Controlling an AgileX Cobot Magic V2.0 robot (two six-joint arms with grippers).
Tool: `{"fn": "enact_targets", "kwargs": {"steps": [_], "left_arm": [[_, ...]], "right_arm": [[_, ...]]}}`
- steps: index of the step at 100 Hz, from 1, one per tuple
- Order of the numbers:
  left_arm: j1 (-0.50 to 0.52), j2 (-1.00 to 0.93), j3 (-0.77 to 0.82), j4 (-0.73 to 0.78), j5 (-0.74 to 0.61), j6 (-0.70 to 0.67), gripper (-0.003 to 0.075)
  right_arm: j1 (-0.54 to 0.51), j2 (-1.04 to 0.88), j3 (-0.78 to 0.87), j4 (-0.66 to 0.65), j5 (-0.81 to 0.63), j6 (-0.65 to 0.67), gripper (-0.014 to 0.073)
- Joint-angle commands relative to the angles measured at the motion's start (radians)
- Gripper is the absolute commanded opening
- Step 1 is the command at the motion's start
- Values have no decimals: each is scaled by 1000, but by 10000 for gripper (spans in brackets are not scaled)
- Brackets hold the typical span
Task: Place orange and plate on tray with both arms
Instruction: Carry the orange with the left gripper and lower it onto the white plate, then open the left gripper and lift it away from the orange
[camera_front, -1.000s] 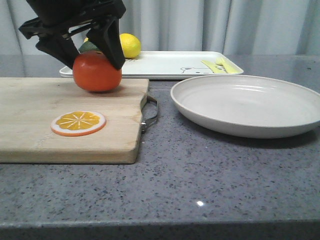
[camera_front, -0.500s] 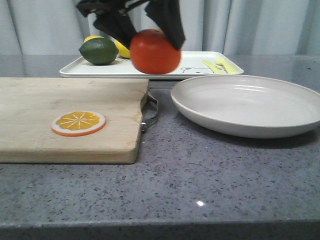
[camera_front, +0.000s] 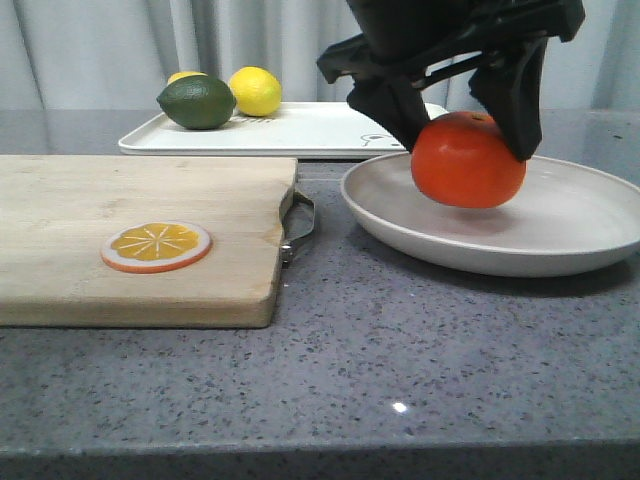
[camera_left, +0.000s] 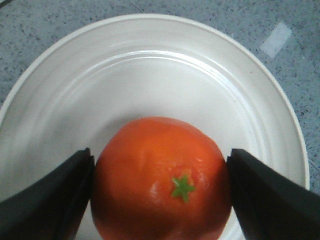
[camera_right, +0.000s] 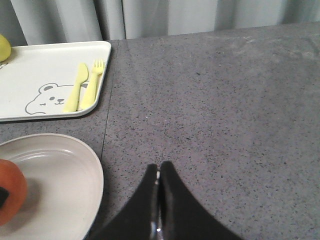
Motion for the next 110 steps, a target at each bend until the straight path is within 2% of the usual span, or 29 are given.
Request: {"fn": "enact_targets", "kwargs": {"steps": [1, 23, 52, 110], "left_arm": [[-7, -41, -37, -19, -31, 0, 400], [-7, -25, -37, -19, -24, 0, 416], [-7, -27, -37, -27, -19, 0, 563], [-7, -123, -37, -7, -16, 0, 567]], "right_arm": [[0, 9, -36, -2, -75, -1, -60], [0, 9, -36, -2, -75, -1, -60], [0, 9, -36, -2, -74, -2, -60], [0, 9, -36, -2, -59, -2, -60]]}}
